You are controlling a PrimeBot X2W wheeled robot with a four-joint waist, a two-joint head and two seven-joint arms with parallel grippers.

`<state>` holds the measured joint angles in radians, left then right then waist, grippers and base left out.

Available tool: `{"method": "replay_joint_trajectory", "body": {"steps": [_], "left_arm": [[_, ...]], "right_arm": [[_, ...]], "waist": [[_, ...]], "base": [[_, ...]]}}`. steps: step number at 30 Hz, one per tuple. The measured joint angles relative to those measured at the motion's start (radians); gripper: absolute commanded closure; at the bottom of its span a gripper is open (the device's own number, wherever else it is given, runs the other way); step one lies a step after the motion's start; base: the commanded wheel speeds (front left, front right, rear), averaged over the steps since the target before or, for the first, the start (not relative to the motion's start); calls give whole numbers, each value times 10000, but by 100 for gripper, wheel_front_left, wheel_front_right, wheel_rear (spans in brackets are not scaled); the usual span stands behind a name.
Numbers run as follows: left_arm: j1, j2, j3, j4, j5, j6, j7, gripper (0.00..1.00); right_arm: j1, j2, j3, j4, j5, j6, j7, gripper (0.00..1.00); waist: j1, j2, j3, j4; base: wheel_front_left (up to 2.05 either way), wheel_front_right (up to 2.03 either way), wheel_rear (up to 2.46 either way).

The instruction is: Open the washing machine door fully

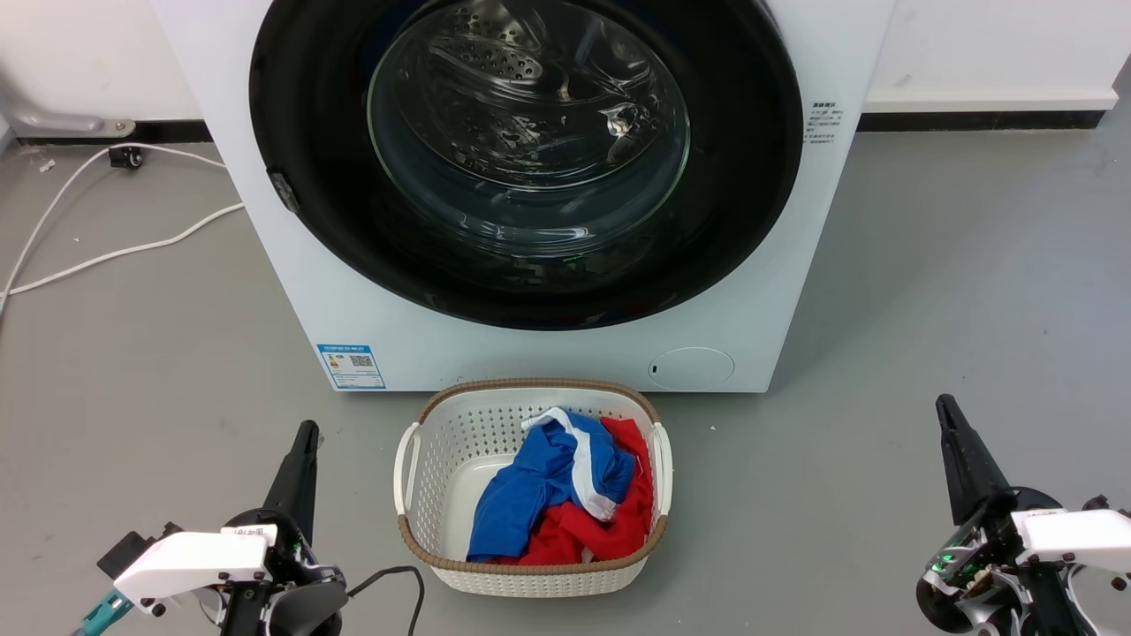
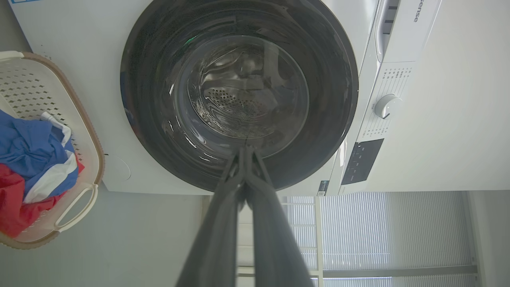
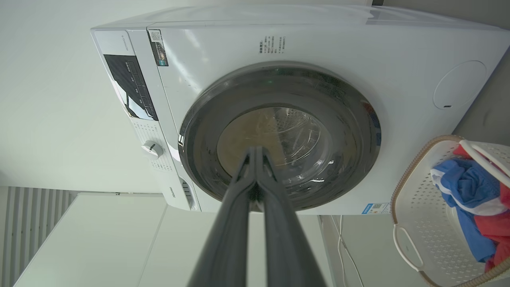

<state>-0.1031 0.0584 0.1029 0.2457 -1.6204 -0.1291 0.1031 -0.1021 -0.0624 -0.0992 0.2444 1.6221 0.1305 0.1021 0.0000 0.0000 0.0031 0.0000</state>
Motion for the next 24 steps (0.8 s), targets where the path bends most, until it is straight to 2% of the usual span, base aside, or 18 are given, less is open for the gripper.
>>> {"method": "replay_joint_trajectory", "body": {"steps": [24], "left_arm": [[-1, -17, 31, 0, 56, 0, 15, 100]], "right_arm": [[-3, 29, -46, 6, -35, 0, 38, 100]], "waist": [[-1, 0, 0, 0]], "base": [[0, 0, 0]]}}
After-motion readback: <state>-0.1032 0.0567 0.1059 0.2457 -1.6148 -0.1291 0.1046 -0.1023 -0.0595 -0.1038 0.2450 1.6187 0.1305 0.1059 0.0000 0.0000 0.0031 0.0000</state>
